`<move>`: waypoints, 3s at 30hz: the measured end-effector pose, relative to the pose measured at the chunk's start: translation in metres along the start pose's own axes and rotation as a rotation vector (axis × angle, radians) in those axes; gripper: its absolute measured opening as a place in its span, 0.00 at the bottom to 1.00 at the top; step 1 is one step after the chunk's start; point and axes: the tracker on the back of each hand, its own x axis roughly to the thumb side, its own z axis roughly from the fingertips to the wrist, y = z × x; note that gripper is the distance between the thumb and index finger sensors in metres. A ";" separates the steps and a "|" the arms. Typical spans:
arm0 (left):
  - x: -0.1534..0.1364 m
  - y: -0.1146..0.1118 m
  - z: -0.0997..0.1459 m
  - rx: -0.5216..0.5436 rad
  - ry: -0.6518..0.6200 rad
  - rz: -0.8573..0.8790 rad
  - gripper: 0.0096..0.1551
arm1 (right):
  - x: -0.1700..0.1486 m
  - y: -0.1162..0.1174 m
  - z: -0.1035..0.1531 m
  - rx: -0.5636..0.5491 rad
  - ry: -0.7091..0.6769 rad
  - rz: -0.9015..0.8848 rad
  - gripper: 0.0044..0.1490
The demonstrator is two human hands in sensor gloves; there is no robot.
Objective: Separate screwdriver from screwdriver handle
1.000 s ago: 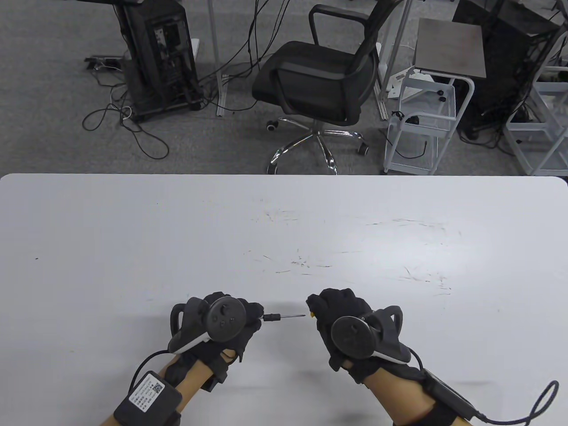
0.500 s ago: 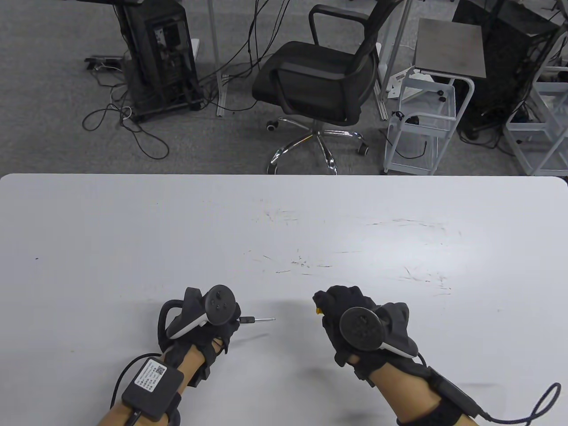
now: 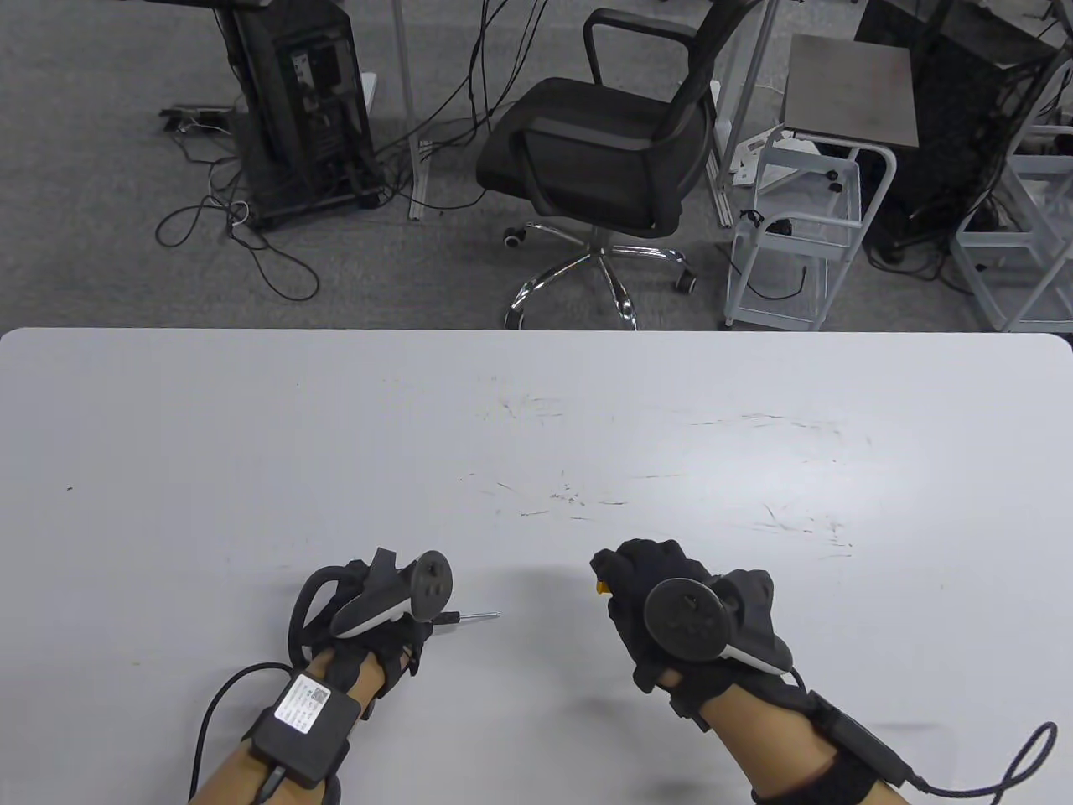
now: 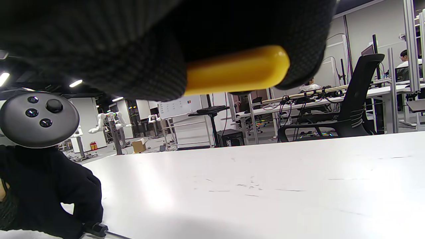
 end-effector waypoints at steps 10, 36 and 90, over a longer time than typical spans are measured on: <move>0.001 0.000 0.000 -0.020 -0.002 -0.002 0.26 | -0.001 0.000 0.000 0.009 0.008 -0.005 0.32; -0.006 0.011 0.004 -0.083 0.022 0.051 0.33 | -0.003 0.000 -0.002 0.030 0.024 -0.007 0.32; -0.027 0.078 0.058 0.296 -0.037 0.386 0.56 | -0.031 0.084 -0.014 0.321 0.151 0.118 0.41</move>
